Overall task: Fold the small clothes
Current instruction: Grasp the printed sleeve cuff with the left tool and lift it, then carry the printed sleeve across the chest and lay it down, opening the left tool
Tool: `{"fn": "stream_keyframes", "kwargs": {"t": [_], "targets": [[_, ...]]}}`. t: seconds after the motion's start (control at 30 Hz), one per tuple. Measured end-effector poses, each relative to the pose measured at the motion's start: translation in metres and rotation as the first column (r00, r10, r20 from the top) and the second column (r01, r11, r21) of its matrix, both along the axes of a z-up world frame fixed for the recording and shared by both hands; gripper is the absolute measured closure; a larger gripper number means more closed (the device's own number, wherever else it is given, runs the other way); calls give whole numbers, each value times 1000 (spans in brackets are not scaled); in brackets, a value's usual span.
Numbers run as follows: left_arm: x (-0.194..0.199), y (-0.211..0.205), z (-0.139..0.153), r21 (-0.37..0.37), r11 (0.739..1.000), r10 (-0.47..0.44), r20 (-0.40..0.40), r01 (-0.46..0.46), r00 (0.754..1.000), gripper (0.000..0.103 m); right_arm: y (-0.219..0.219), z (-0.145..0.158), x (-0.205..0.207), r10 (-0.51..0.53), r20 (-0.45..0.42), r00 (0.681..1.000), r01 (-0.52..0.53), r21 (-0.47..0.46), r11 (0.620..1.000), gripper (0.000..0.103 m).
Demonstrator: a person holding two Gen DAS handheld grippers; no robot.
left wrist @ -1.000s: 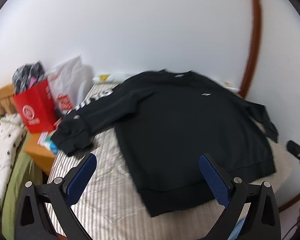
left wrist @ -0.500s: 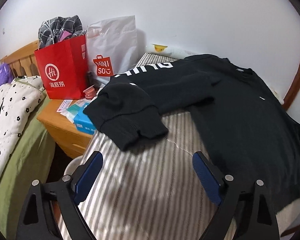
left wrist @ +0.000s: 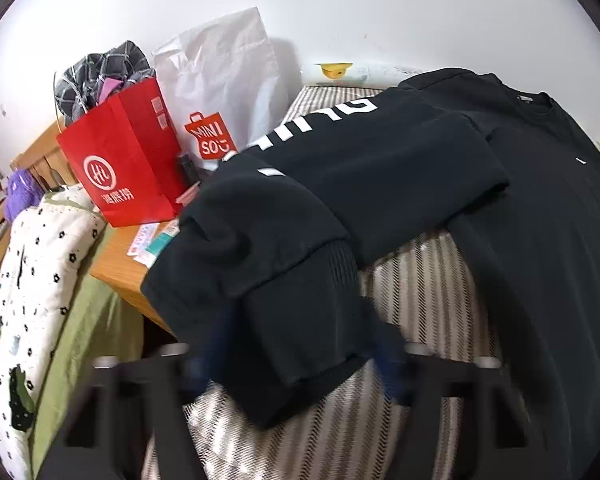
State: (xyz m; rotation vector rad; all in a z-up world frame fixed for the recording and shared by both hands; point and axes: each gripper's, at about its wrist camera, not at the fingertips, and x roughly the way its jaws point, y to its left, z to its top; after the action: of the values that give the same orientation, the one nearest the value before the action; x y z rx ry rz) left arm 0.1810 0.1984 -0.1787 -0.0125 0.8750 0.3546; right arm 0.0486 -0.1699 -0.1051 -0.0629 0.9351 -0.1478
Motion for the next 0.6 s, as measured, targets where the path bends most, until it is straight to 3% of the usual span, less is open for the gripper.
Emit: {"fn": "stream_keyframes", "kwargs": {"t": [0.07,0.13,0.33,0.5,0.6], "targets": [[0,2,5,-7,1000,-14,-4,13,1000,83,0,-2,1,-5,-9,1000,5,7,1000,2],[2,4,13,-14,1000,1,-4,-1,1000,85,0,-4,0,-1,-9,1000,1,8,1000,2],[11,-11,63,-141,989,-27,90,40,996,86,-16,-1,-1,20,19,1000,-21,13,1000,2],[37,-61,103,-247,955,-124,160,162,979,86,-50,9,-1,20,62,998,-23,45,999,2],[62,-107,121,-219,948,-190,187,229,964,86,-75,16,-1,5,85,996,-8,38,999,2]]}}
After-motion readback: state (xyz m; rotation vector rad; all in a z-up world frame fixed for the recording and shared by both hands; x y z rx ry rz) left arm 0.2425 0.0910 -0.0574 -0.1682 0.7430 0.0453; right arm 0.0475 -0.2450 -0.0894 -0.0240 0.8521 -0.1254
